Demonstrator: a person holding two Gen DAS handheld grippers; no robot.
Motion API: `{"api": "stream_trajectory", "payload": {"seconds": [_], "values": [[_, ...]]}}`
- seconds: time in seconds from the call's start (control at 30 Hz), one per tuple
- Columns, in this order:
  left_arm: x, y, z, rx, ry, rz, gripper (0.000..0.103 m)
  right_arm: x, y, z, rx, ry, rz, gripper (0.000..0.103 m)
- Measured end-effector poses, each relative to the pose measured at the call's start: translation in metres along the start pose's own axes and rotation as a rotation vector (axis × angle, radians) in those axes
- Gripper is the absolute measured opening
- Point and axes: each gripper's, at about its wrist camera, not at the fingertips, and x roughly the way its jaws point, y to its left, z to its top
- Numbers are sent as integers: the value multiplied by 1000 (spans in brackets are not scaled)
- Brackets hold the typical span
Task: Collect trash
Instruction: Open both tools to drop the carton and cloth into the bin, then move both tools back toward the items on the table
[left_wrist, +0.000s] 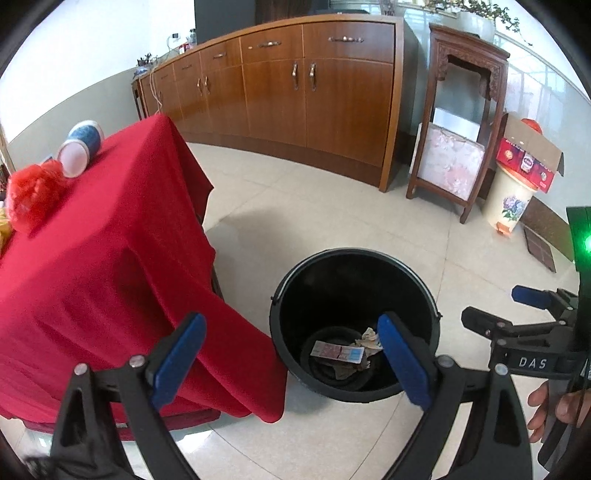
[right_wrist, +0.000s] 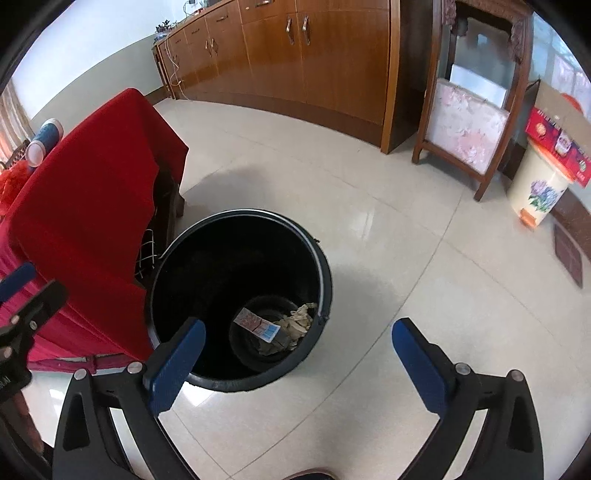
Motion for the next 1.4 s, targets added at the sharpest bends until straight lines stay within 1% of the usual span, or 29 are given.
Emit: {"api": "stream_trajectory", "payload": {"seconds": [0.23, 0.43, 0.57, 0.67, 0.77, 0.87, 0.93, 0.97, 1.1, 1.23, 1.4], "values": [[-28, 9, 0, -2, -28, -6, 95, -34, 8, -9, 28, -48, 8, 102], [-54, 22, -3, -25, -51, -10, 96, -49, 20, -16, 41, -64, 16, 102], [-79, 40, -5, -49, -98, 2, 96, -62, 35, -19, 36, -94, 24, 102], [-94, 61, -4, -79, -125, 24, 96, -71, 49, -22, 22, -115, 34, 102], [-110, 87, -2, -134, -167, 62, 96, -83, 66, -21, 14, -133, 57, 102], [-126, 109, -2, -177, -206, 75, 96, -100, 85, -18, 12, -165, 83, 102], [-134, 119, -5, -189, -222, 78, 97, -111, 99, -15, 9, -191, 109, 102], [-137, 124, -7, -192, -228, 93, 97, -116, 107, -14, 5, -201, 120, 102], [-151, 153, -15, -228, -266, 108, 97, -130, 140, -7, -36, -220, 166, 102], [-156, 186, -24, -281, -261, 126, 97, -138, 177, -3, -96, -229, 192, 102], [-161, 237, -37, -359, -263, 217, 97, -144, 227, 4, -180, -233, 224, 102]]}}
